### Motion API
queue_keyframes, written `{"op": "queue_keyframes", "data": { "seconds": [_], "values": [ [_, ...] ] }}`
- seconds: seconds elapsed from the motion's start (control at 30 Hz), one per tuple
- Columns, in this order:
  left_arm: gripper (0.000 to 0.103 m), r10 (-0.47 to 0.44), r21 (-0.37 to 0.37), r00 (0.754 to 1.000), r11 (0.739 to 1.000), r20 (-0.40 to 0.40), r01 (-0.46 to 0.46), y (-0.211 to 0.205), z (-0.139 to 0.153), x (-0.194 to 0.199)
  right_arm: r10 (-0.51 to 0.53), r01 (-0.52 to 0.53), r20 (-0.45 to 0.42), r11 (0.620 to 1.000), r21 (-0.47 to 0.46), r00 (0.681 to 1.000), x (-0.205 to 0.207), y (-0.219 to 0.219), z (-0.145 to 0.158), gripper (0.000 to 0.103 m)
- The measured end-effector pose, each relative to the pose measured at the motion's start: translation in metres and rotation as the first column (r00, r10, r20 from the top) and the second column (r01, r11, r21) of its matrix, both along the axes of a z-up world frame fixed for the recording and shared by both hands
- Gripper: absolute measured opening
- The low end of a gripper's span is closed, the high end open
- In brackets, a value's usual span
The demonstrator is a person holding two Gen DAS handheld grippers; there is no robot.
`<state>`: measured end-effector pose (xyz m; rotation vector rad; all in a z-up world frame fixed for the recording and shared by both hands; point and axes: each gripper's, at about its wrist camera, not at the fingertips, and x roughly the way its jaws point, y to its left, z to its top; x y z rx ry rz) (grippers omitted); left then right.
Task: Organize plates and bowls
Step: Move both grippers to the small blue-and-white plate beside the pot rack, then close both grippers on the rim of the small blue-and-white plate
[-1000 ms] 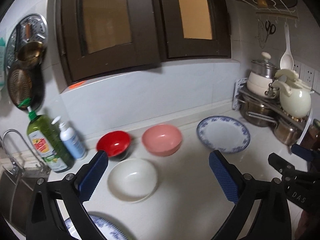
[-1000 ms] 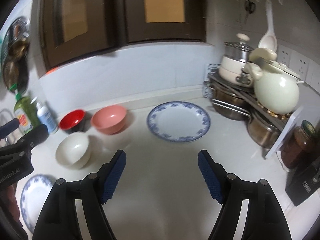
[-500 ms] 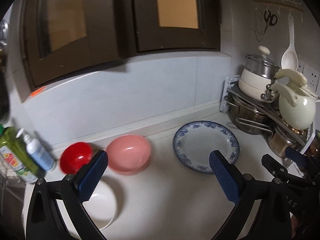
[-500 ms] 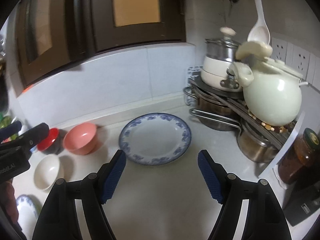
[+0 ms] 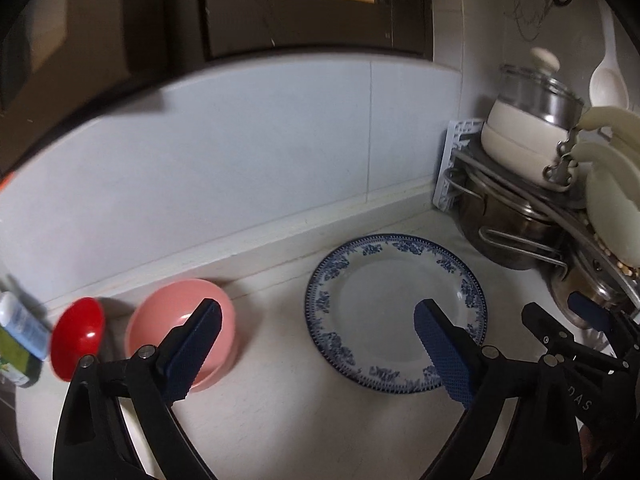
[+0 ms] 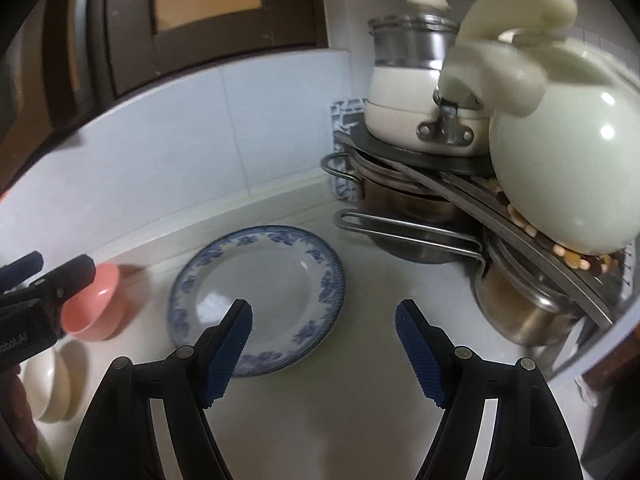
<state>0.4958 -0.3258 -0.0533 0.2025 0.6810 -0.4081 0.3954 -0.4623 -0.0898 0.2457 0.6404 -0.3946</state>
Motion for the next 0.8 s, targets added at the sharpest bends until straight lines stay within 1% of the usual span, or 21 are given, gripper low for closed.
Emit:
{"op": "queue_keyframes", "data": {
  "seconds": [0.17, 0.27, 0.47, 0.67, 0.8],
  "values": [
    [0.098, 0.004, 0.023, 0.999, 1.000, -0.033, -0.003, -0.014, -0.026, 0.022, -0.010, 0.010, -0.022, 1.000, 0.001, 1.000, 0.021, -0.019, -0.017, 0.075],
    [0.096, 0.011, 0.040, 0.998, 0.999, -0.059, -0.009, -0.018, -0.042, 0.036, -0.011, 0.011, -0.032, 1.000, -0.004, 0.999, 0.031, -0.026, -0.026, 0.075],
    [0.090, 0.028, 0.069, 0.995, 0.997, -0.100, -0.021, -0.023, -0.069, 0.057, 0.009, -0.007, -0.092, 1.000, 0.020, 0.996, 0.058, -0.034, -0.050, 0.075],
    [0.085, 0.032, 0.083, 0.989, 0.996, -0.144, -0.020, -0.029, -0.089, 0.075, 0.012, -0.009, -0.129, 1.000, 0.023, 0.992, 0.076, -0.038, -0.067, 0.075],
    [0.079, 0.033, 0.093, 0.984, 0.995, -0.174, -0.017, -0.030, -0.098, 0.084, 0.016, -0.013, -0.161, 1.000, 0.021, 0.987, 0.089, -0.041, -0.077, 0.074]
  ]
}}
